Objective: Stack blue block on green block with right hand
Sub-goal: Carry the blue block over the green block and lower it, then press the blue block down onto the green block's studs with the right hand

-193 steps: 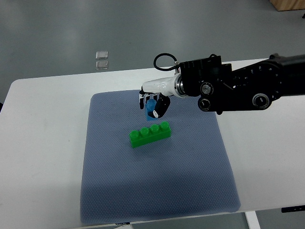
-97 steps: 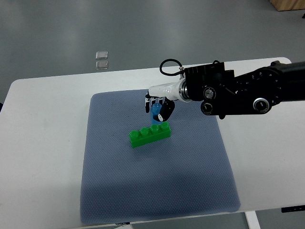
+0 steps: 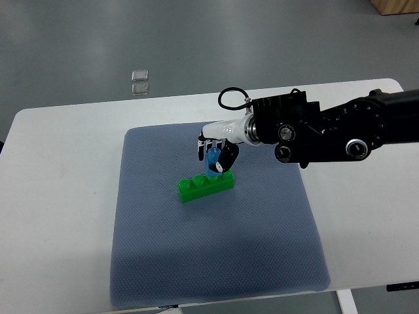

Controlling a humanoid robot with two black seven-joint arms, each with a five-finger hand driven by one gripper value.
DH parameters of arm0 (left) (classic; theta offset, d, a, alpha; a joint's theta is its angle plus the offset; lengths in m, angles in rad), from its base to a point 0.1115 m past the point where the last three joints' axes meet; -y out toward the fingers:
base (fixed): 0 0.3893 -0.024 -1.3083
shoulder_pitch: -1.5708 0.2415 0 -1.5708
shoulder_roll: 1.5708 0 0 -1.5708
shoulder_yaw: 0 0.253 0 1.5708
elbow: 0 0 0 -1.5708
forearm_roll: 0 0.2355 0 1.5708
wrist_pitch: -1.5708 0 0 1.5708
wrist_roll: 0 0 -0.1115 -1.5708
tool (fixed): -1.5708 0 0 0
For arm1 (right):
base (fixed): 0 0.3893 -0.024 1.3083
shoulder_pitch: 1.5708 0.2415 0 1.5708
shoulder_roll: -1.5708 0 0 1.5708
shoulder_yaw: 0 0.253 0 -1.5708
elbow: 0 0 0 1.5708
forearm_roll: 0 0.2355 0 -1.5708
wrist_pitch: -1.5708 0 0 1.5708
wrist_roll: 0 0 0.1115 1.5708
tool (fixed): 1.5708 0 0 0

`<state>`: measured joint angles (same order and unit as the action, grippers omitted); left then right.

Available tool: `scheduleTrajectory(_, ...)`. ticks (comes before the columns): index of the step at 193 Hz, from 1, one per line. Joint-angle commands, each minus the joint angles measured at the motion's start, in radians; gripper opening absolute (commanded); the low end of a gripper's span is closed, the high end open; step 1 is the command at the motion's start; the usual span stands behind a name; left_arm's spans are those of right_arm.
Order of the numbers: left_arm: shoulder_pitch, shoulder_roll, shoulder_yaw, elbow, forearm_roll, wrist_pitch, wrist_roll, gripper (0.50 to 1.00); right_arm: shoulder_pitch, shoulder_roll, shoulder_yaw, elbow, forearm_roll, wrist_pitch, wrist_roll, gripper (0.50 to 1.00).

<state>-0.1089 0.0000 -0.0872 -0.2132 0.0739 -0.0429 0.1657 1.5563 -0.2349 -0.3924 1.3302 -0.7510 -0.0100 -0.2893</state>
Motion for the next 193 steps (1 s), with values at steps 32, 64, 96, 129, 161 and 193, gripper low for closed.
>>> scheduleTrajectory(32, 0.0, 0.0, 0.001, -0.002, 0.0, 0.0, 0.0, 1.0, -0.01, 0.008, 0.004, -0.006, -0.001, -0.002, 0.004, 0.621)
scheduleTrajectory(64, 0.0, 0.0, 0.0, -0.002, 0.001, 0.0, 0.0, 1.0, -0.018, 0.012, 0.003, -0.008, -0.042, -0.002, 0.016, 0.621)
scheduleTrajectory(96, 0.0, 0.0, 0.0, -0.003, 0.001, 0.0, 0.0, 1.0, -0.024, 0.012, 0.003, -0.019, -0.062, -0.002, 0.018, 0.621)
scheduleTrajectory(129, 0.0, 0.0, 0.0, -0.002, 0.0, 0.0, 0.0, 1.0, -0.028, 0.012, 0.001, -0.019, -0.076, -0.002, 0.018, 0.621)
scheduleTrajectory(161, 0.0, 0.0, 0.0, -0.002, 0.0, 0.0, 0.0, 1.0, -0.03, 0.011, 0.001, -0.019, -0.076, -0.002, 0.018, 0.621)
scheduleTrajectory(193, 0.0, 0.0, 0.0, -0.002, 0.0, 0.0, 0.0, 1.0, -0.039, 0.011, 0.001, -0.019, -0.076, -0.002, 0.018, 0.621)
